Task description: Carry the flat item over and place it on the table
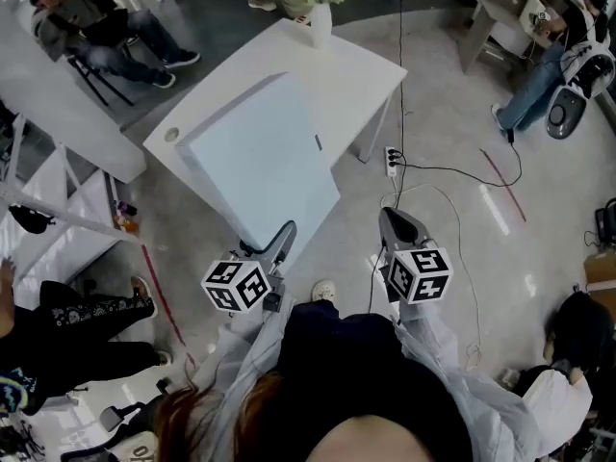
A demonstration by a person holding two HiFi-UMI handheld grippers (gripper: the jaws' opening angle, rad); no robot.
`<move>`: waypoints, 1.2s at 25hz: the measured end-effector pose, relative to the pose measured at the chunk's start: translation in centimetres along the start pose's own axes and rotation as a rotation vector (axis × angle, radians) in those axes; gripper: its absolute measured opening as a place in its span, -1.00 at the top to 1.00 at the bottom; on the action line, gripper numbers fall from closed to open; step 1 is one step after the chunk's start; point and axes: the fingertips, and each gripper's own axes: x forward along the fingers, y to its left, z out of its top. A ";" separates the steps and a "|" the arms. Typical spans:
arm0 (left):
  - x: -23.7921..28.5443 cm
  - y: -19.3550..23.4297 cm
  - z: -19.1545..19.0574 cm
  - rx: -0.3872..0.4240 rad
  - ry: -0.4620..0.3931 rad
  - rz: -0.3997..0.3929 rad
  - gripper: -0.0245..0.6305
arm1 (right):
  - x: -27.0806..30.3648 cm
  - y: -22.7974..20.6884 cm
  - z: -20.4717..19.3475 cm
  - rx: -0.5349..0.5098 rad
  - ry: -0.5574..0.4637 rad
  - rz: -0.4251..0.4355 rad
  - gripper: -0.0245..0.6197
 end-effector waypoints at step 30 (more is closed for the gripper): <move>19.6 2.9 7.0 -0.115 0.004 -0.021 0.01 | 15.6 -12.8 8.4 -0.001 0.034 0.038 0.90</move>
